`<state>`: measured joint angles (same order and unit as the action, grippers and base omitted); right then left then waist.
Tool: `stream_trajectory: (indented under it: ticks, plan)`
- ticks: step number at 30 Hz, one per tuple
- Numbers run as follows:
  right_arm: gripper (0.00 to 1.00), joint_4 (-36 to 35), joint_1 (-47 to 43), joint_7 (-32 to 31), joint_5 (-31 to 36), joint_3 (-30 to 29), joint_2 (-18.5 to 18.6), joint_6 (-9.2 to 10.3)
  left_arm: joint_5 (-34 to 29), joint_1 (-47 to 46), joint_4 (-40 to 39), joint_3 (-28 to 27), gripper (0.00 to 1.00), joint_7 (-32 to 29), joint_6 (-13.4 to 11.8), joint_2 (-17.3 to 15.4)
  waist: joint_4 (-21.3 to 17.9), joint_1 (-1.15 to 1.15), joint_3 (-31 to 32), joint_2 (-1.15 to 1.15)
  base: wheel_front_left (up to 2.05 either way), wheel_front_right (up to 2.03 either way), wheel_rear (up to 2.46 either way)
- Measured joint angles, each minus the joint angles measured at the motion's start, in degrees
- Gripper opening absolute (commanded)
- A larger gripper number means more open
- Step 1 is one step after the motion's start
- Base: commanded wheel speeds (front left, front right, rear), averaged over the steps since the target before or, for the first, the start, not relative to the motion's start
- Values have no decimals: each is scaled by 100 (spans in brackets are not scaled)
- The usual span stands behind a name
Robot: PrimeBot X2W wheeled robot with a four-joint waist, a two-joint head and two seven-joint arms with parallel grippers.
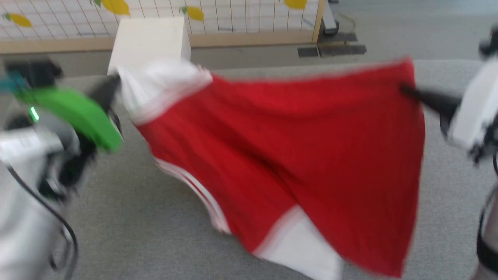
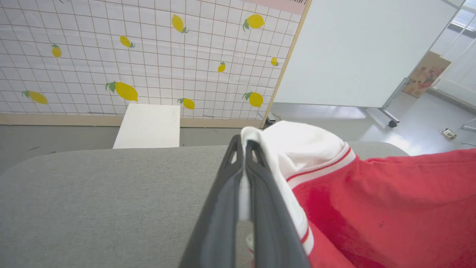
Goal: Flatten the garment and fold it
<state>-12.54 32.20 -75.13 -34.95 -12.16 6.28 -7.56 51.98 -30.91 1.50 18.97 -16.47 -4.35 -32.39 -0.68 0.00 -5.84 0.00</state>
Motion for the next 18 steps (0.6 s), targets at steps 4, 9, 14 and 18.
stream_trajectory:
  ticks: [4,9,14,18]
  plan:
    - [0,626,1239,407,388,79,-197,0,-221,-1328,603,-77,0,-192,85,-187,-51,0,-319,0,0,0,0]
    - [0,1490,2589,1047,881,45,-304,0,-510,-2836,1312,-204,0,-178,107,-252,-138,1,-773,0,0,0,0]
    - [0,2288,3921,1842,1414,3,-338,0,-899,-4169,1849,-227,0,38,77,-258,-229,1,-1291,0,0,0,0]
    - [0,2877,4777,2729,1570,-31,-350,-1,-1194,-5150,2298,-341,0,568,59,-230,-296,2,-1705,0,0,0,0]
